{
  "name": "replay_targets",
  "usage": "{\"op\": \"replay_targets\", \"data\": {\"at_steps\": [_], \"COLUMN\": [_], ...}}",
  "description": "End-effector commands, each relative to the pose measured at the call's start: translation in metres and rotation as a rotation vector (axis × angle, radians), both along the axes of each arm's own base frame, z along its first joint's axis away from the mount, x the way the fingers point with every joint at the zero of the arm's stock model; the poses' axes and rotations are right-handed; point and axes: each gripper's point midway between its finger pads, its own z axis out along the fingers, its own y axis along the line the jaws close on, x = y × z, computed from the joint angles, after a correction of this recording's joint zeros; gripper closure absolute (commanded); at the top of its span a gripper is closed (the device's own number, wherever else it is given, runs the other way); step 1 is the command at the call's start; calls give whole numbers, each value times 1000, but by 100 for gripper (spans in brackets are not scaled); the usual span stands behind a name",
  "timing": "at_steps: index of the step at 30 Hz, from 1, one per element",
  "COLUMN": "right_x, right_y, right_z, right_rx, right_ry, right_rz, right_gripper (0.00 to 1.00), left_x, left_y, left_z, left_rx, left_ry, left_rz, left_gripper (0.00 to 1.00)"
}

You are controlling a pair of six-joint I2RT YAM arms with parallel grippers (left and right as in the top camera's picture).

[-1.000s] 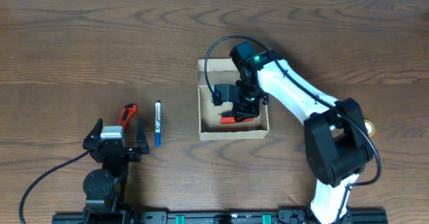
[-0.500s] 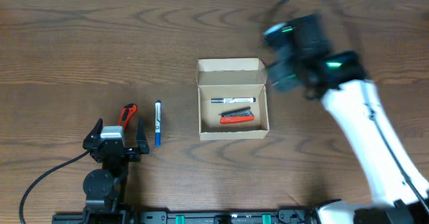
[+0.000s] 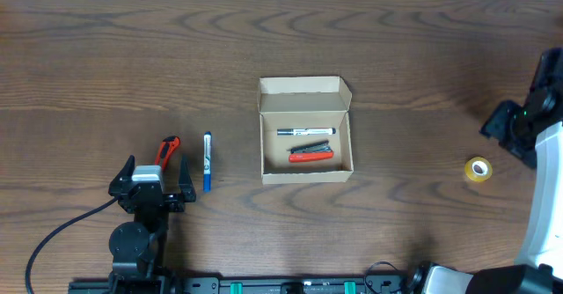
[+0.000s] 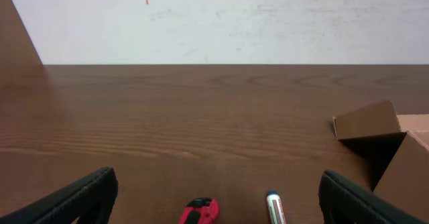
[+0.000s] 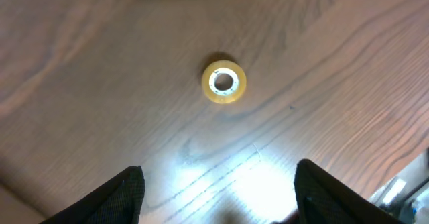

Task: Pack container
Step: 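Move right gripper out to the yellow tape roll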

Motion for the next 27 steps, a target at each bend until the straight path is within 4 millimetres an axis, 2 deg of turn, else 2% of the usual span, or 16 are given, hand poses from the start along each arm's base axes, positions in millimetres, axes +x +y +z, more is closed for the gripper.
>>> {"op": "replay_targets", "data": {"at_steps": [1,6,9,15,19,27], "right_x": [-10,-18,-18,-5,10,24], "right_y": [3,-6,-13,-12,-10,-17], "right_z": [-33,-71,-79,-86,-104,-134], "right_rx": [79,77,69,102,160,204], "right_ry": [13,12,-3,-27,-4,96], "right_rz": [-41,-143,-192,-158,-119,-127], "right_gripper": [35,32,29,32,33,32], "left_x": [0,0,0,0,0,0], "left_y": [0,0,0,-1,-1,-1], "left_z": [-19,-19,-19,-19,-19,-19], "left_rx": [-10,-10,-10,-11,-11,-11], "left_ry": [42,42,42,42,42,42], "left_rz": [-2,-2,-2,-3,-3,-3], "left_gripper": [5,5,5,5,5,5]}}
